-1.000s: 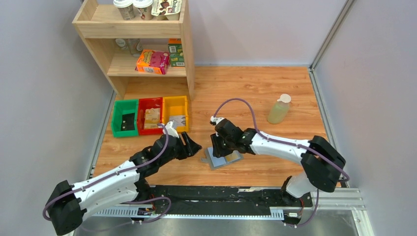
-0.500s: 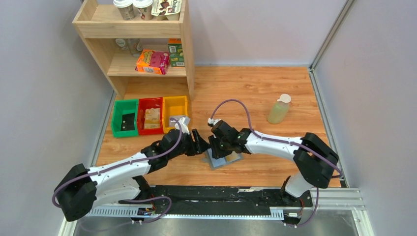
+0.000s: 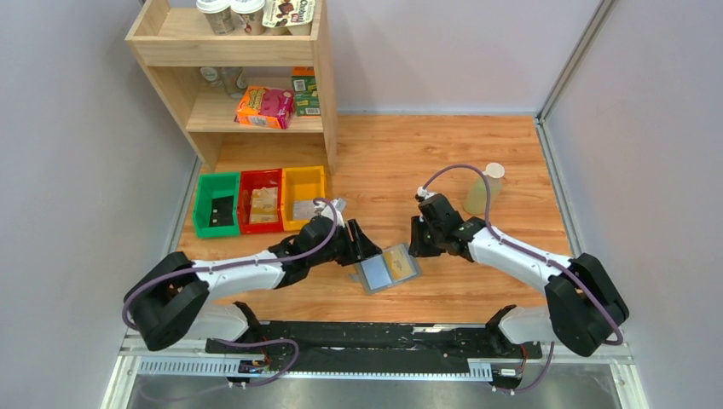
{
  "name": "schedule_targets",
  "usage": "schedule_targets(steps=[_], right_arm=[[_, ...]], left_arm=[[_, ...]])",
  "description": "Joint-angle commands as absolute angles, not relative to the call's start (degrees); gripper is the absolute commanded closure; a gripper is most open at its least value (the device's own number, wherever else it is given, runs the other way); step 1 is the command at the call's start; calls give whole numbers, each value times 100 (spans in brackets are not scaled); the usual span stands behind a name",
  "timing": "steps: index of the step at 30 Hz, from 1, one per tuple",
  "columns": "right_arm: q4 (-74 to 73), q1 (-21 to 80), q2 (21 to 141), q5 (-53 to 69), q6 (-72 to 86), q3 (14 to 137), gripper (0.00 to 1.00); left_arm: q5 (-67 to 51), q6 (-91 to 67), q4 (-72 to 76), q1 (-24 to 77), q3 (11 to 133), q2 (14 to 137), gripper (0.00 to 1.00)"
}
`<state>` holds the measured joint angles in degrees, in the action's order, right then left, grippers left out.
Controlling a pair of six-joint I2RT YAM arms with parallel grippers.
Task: Take the credit cards out of the card holder
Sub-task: Remove the credit card from the card holder.
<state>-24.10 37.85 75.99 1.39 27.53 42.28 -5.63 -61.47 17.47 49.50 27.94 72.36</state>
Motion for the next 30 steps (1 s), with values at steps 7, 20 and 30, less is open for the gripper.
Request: schedule_targets(steps=[7,20,30], right_arm=[[-1538,3533,7699,879,2628,3815,82],[-1336,3480,8112,1081,2619,3498,83],[-1459,3480,8121,1055,2637,3366,83]], left_arm=[[-1133,-6741,2830,5019,3111,8585,51],[-1204,-6847,3015,5062,3006,9114,55],[-932,-7058,3120,5080,2769,9290,54]])
